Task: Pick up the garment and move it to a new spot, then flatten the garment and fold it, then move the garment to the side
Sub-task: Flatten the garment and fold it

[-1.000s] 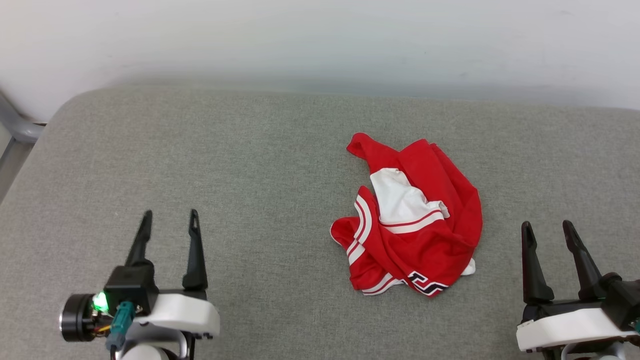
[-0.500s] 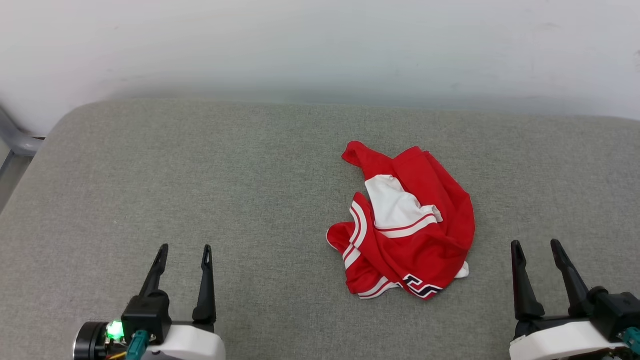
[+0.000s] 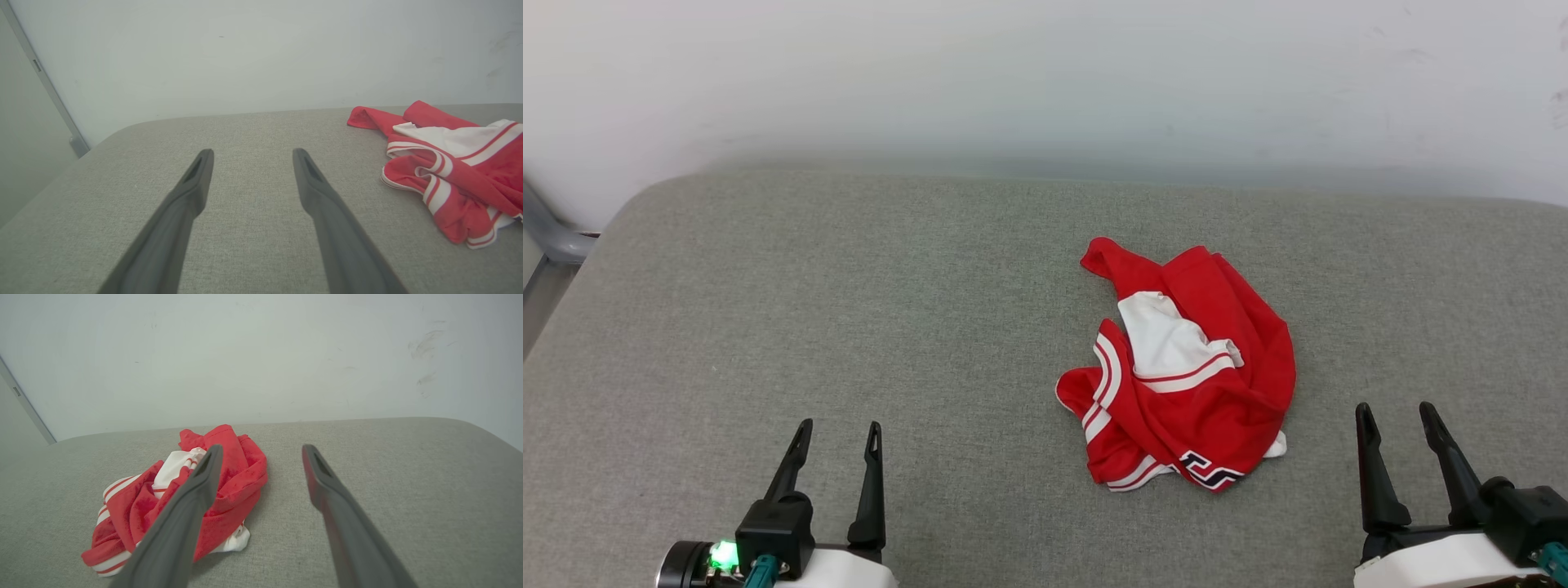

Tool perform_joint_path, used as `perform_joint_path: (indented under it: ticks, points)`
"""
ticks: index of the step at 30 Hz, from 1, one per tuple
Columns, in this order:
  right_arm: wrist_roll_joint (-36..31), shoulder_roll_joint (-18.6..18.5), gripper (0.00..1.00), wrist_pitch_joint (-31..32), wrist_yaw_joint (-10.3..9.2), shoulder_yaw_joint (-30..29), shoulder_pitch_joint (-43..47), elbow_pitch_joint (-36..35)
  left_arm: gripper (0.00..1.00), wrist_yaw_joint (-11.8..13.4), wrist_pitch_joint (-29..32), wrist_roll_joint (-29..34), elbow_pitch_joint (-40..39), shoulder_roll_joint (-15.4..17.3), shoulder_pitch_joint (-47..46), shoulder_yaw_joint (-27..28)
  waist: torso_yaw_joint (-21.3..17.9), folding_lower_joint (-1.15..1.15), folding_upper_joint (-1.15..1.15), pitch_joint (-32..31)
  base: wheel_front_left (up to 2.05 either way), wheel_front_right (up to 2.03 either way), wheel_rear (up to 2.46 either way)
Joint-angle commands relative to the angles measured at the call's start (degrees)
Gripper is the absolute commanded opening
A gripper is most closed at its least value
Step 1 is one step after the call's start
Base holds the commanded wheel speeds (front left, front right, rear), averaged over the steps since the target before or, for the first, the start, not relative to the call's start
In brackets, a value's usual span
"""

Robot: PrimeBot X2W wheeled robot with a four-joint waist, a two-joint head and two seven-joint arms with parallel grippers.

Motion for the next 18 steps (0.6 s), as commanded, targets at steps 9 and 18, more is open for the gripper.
perform_joint_path:
  ticks: [9,18]
  points:
    - [0.53,0.12,1.0,-0.14,-0.04,0.16,0.54,0.07,1.0,-2.03,-0.31,2.04,0.54,-1.74,0.78,2.52,-0.07,0.0,0.0,0.15,0.0,0.0,0.0]
    - [0.48,0.12,1.0,-0.15,-0.04,0.08,0.55,-0.01,1.0,-3.49,-0.31,3.32,0.86,-2.83,0.61,4.34,0.07,0.0,0.0,0.31,0.0,0.0,0.0]
